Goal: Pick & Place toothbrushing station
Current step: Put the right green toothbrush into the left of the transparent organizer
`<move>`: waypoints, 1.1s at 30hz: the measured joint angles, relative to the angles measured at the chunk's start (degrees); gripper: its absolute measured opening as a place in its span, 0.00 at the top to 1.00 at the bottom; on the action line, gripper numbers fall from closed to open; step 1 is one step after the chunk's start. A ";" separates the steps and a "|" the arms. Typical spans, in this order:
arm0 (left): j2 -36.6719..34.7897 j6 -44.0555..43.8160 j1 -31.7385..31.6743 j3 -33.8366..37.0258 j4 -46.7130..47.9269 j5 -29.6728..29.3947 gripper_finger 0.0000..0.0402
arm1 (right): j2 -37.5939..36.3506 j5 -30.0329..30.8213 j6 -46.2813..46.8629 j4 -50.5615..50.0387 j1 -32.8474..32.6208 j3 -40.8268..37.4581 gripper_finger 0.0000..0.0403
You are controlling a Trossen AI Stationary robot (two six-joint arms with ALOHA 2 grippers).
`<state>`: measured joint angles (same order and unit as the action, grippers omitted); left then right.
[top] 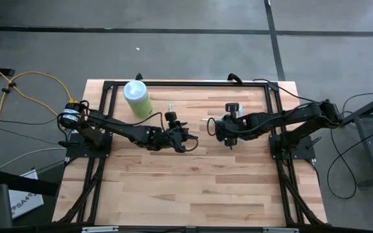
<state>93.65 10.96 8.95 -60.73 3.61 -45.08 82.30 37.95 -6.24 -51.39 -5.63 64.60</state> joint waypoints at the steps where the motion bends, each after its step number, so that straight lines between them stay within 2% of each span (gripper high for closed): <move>1: 0.00 -0.51 0.00 0.00 0.54 0.00 0.72 | 0.00 1.25 -0.07 -1.78 -0.02 0.00 0.97; 7: 0.00 -3.34 0.00 0.00 2.29 0.02 0.72 | 0.00 6.72 -6.93 -8.96 0.03 0.01 0.97; 16: 0.00 -3.89 0.00 0.00 2.43 0.02 0.71 | 0.40 7.11 -29.90 -11.62 0.51 0.07 0.97; 22: 0.00 -4.16 -0.02 0.00 2.43 0.02 0.71 | 0.66 7.32 -32.01 -13.92 2.79 0.07 0.97; 27: 0.02 -4.15 -0.04 0.02 2.41 0.02 0.71 | 0.74 11.22 -37.21 -14.33 4.47 0.07 0.97; 33: 0.02 -4.15 -0.04 0.02 2.39 0.02 0.71 | 0.74 8.63 -40.79 -13.97 6.94 0.07 0.97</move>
<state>93.67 6.81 8.91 -60.71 6.00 -45.06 83.05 46.58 -47.02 -65.36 1.31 64.66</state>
